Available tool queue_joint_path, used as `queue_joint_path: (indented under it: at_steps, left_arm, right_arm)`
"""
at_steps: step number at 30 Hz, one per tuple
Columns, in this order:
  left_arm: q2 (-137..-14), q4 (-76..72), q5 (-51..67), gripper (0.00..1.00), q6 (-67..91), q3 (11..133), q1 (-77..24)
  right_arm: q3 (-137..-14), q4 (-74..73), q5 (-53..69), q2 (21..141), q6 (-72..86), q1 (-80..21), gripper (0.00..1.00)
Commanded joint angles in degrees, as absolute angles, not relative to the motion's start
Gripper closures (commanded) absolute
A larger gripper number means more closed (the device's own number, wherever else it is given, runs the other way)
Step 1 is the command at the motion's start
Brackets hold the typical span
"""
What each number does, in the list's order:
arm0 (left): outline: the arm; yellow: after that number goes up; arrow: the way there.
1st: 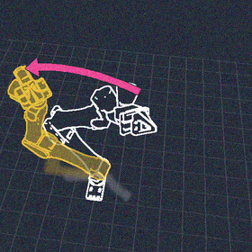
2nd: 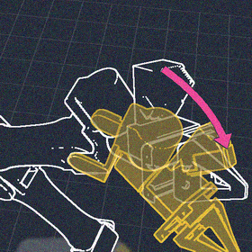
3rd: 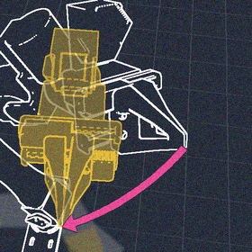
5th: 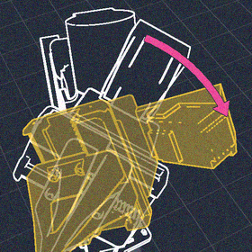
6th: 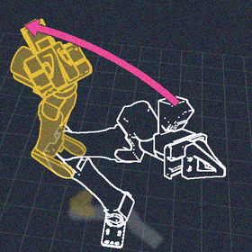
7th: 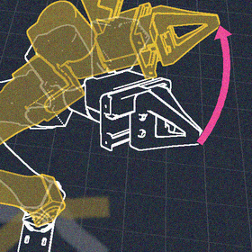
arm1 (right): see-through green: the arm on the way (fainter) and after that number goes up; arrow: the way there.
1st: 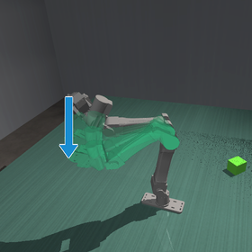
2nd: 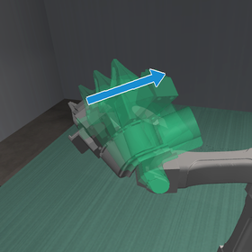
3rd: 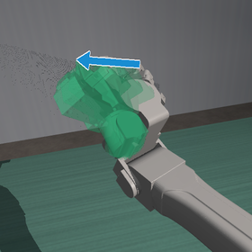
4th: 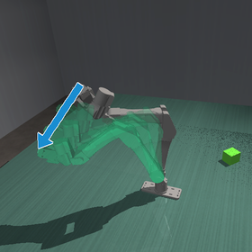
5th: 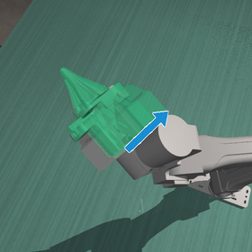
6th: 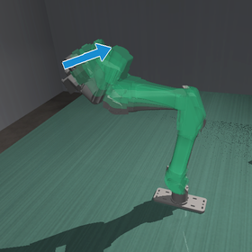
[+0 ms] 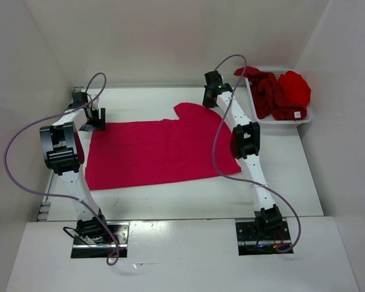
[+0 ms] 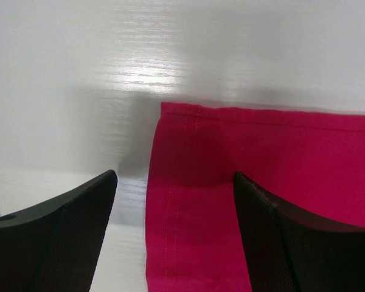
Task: Fold and stack the t-shirts
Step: Grap the side of the flattened tshirt furthest away from the robot with both arms, then fold the other side of the tshirt into a rectangle
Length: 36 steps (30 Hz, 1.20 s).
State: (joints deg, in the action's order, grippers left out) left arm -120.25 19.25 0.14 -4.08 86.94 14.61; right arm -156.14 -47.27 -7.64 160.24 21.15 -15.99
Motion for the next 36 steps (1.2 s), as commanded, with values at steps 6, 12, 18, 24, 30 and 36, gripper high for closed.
queue_joint_path:
  at_steps: [6, 12, 18, 24, 30, 36]
  left_arm:
    - [-123.2, 18.5, 2.0, 0.16, -2.3, 92.9, 14.9]
    - [-128.0, 20.3, 3.5, 0.16, -1.1, 98.1, 14.9]
    - [-128.7, 22.4, 2.0, 0.42, -7.4, 96.7, 13.0]
    - [-127.4, 21.6, 1.0, 0.9, -8.7, 95.0, 12.8]
    - [-120.9, 21.1, 1.6, 1.0, -10.1, 91.9, 13.4]
    - [-107.0, 19.9, 2.6, 1.0, -17.8, 81.2, 12.3]
  right_arm:
    - [-157.3, -50.5, -4.0, 154.5, 19.4, -16.7, 1.0]
    - [-156.1, -51.7, -3.0, 151.2, 18.9, -16.7, 1.0]
    - [-155.4, -53.5, -3.7, 148.6, 18.4, -16.7, 1.0]
    - [-150.7, -54.6, -3.1, 144.5, 17.3, -16.7, 1.0]
    - [-134.2, -52.7, -4.8, 131.8, 15.6, -16.7, 1.0]
    - [-102.1, -40.1, -7.0, 105.7, 13.4, -16.7, 1.0]
